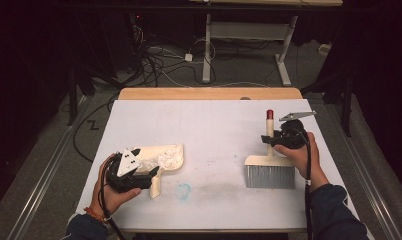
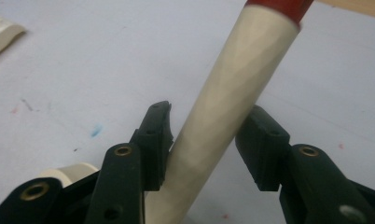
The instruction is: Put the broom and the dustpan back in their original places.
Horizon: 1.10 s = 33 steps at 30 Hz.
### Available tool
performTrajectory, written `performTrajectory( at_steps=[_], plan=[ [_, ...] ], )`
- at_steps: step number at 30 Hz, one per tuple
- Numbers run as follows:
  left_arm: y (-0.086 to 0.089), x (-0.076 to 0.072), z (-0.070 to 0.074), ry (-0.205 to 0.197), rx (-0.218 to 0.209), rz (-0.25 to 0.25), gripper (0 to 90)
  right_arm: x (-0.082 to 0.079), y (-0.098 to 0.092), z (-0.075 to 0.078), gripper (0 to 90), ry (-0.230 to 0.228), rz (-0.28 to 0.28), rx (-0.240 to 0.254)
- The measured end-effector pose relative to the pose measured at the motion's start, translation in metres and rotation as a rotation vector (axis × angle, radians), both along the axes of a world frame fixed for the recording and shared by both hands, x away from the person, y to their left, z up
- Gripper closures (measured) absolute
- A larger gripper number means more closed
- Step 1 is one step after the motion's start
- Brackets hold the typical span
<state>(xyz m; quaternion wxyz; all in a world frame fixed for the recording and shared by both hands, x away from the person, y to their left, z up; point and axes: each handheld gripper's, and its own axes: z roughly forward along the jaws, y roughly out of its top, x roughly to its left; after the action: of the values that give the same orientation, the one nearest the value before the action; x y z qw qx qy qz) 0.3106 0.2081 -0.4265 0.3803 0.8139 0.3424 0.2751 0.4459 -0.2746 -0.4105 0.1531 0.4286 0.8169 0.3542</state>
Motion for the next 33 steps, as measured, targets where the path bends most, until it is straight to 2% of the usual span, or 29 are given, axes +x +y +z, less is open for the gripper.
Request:
performTrajectory(
  at_steps=[1,2,3,4,6,10,11,14,15,19,21,24,25,29,33],
  plan=[
    [0.0,0.0,0.0,0.0,0.0,0.0,17.8,0.0,0.0,0.0,56.5,0.0,0.0,0.0],
    [0.0,0.0,0.001,-0.017,0.007,-0.006,17.8,0.001,0.0,0.0,55.9,-0.018,-0.019,-0.011],
    [0.0,-0.002,0.002,-0.011,0.005,-0.003,17.8,0.001,0.0,0.0,54.9,-0.031,-0.028,-0.016],
    [0.0,-0.002,0.003,-0.028,0.015,-0.01,17.8,0.001,0.0,0.0,55.5,-0.045,-0.042,-0.017],
    [-0.001,-0.004,0.003,-0.046,0.018,-0.008,17.8,0.0,-0.002,0.003,55.3,-0.069,-0.033,0.008],
    [-0.001,-0.005,0.003,-0.041,0.017,-0.009,17.8,-0.002,-0.003,0.007,54.5,-0.11,-0.052,0.007],
    [-0.001,-0.006,0.002,-0.04,0.029,-0.012,17.8,-0.003,-0.003,0.008,54.4,-0.123,-0.06,0.008],
    [-0.001,-0.006,0.001,-0.041,0.029,-0.01,17.7,-0.004,-0.004,0.01,51.5,-0.162,-0.062,0.027],
    [0.0,-0.006,0.001,-0.037,0.043,-0.003,17.7,-0.005,-0.004,0.011,50.2,-0.176,-0.061,0.033],
    [0.001,-0.007,0.0,-0.037,0.037,-0.001,17.7,-0.011,-0.002,0.019,44.8,-0.246,-0.034,0.048],
    [0.001,-0.008,-0.002,-0.037,0.049,0.002,17.7,-0.015,-0.001,0.023,42.0,-0.288,-0.028,0.054],
    [0.0,-0.01,-0.003,-0.034,0.054,0.001,17.7,-0.019,0.0,0.027,39.1,-0.313,-0.033,0.059],
    [0.001,-0.011,-0.003,-0.037,0.051,-0.001,17.7,-0.023,0.001,0.031,37.3,-0.34,-0.037,0.062],
    [0.001,-0.013,-0.005,-0.037,0.054,-0.001,17.7,-0.031,0.002,0.035,36.2,-0.364,-0.022,0.075],
    [0.0,-0.014,-0.006,-0.032,0.054,-0.001,17.7,-0.041,0.007,0.04,31.3,-0.404,-0.009,0.055]
  ],
)
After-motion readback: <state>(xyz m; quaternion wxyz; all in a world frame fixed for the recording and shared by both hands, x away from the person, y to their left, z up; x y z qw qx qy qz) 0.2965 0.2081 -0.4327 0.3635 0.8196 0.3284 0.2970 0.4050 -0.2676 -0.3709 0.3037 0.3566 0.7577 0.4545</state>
